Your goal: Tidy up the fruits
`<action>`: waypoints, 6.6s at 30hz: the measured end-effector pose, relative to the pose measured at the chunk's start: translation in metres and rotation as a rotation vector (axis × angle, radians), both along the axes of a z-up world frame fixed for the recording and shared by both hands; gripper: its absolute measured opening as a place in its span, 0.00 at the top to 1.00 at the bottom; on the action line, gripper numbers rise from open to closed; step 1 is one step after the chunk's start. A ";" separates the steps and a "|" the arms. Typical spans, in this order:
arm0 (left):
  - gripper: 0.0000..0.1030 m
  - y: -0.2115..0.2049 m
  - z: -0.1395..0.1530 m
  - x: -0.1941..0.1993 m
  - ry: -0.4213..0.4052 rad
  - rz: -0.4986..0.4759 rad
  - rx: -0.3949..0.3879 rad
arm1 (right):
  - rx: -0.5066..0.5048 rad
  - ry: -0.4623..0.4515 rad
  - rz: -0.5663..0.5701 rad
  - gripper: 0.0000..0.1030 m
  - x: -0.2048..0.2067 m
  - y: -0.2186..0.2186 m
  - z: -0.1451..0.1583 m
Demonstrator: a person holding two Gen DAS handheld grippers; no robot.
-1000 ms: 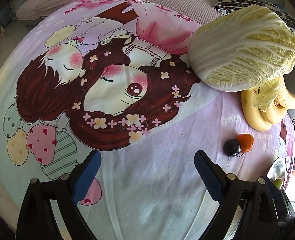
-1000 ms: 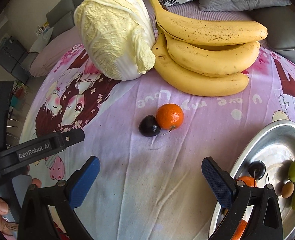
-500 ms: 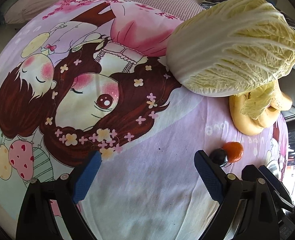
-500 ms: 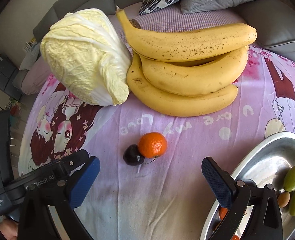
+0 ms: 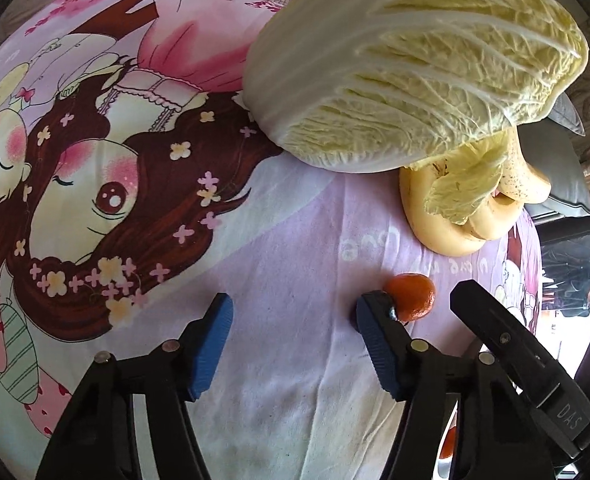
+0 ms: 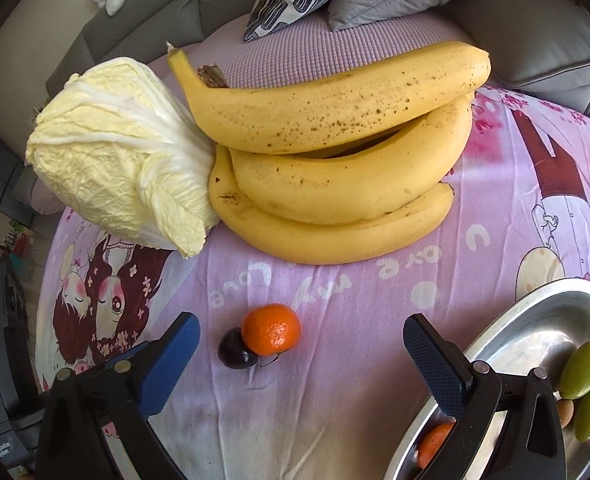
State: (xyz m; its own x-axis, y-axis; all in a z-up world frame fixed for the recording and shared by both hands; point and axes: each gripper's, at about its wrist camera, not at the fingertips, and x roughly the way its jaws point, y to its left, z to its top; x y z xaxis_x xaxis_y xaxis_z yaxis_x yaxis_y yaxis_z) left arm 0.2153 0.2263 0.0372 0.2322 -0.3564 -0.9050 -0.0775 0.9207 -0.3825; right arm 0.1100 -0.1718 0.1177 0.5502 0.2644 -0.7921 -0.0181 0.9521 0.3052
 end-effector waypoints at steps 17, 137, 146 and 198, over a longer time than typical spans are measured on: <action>0.58 -0.099 -0.009 -0.026 -0.029 -0.089 -0.096 | 0.038 0.020 -0.030 0.00 -0.002 -0.027 0.001; 0.70 -0.296 0.022 -0.120 0.009 -0.449 -0.259 | -0.182 0.035 -0.233 0.61 -0.187 -0.064 -0.033; 0.69 -0.305 0.009 -0.129 0.043 -0.459 -0.217 | -0.146 0.062 -0.242 0.60 -0.194 -0.072 -0.045; 0.11 -0.182 -0.012 -0.196 -0.061 -0.203 0.374 | -0.145 0.030 -0.238 0.04 -0.235 -0.040 -0.052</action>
State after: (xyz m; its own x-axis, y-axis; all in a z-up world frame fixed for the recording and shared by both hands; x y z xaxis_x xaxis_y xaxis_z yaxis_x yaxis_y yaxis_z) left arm 0.0193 0.0444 0.0253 0.2485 -0.0508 -0.9673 0.1323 0.9910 -0.0181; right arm -0.1246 -0.2116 0.0661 0.5593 0.0134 -0.8289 0.2183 0.9622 0.1628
